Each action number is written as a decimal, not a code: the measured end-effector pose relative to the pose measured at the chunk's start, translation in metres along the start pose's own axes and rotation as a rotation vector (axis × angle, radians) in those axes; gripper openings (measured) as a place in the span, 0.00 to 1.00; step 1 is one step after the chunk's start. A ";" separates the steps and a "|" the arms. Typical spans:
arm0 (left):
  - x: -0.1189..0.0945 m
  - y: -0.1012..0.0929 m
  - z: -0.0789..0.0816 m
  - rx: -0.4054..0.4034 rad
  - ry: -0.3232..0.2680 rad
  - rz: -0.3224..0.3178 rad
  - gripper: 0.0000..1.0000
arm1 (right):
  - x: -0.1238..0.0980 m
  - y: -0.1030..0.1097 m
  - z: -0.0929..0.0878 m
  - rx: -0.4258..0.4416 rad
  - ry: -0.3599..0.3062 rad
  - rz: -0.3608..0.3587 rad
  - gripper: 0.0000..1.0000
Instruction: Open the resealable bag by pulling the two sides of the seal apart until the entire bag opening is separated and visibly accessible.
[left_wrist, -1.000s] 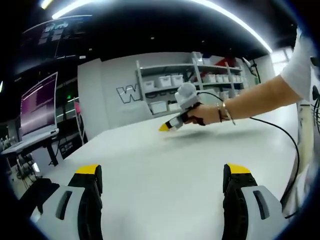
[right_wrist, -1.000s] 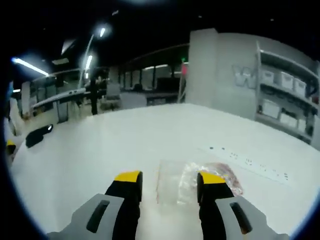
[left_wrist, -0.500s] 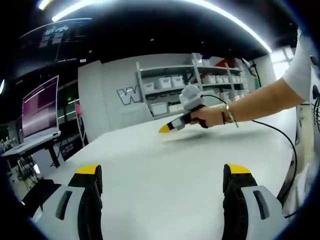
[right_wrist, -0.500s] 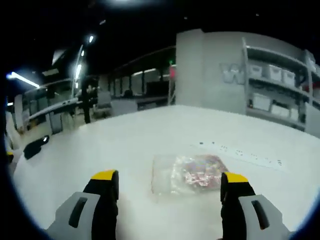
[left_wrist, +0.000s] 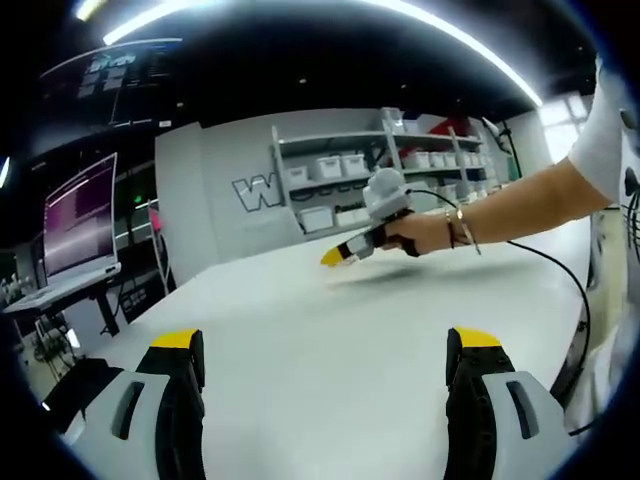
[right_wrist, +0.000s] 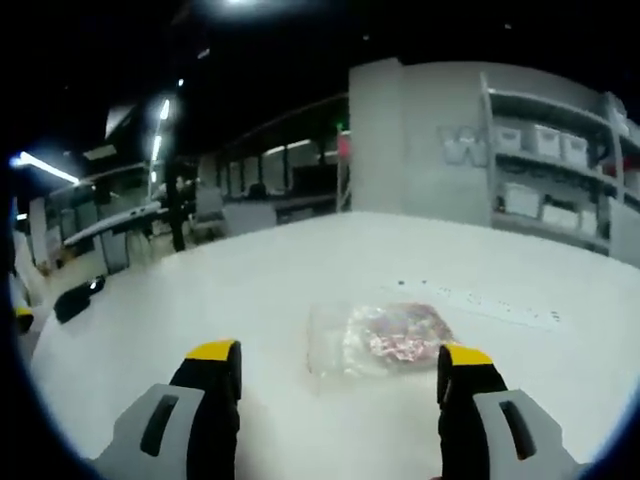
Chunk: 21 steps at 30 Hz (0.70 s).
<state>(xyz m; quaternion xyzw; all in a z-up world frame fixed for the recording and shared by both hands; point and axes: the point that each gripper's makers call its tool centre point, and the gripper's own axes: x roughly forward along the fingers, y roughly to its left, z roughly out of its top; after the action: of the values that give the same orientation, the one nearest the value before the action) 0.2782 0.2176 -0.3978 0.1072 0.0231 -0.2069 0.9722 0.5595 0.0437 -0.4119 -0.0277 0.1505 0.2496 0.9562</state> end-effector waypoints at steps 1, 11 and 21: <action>-0.001 0.000 0.001 0.000 -0.002 0.001 1.00 | -0.001 0.000 0.001 -0.003 -0.003 0.001 0.80; -0.003 -0.004 0.002 0.004 -0.006 -0.005 1.00 | -0.014 0.002 0.001 0.004 -0.010 0.000 0.79; -0.006 -0.006 0.006 0.009 -0.016 -0.007 1.00 | -0.026 0.002 0.001 0.016 -0.017 -0.003 0.77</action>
<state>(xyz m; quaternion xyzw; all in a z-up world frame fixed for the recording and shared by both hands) 0.2704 0.2134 -0.3925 0.1098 0.0149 -0.2114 0.9711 0.5375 0.0333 -0.4031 -0.0183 0.1444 0.2472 0.9580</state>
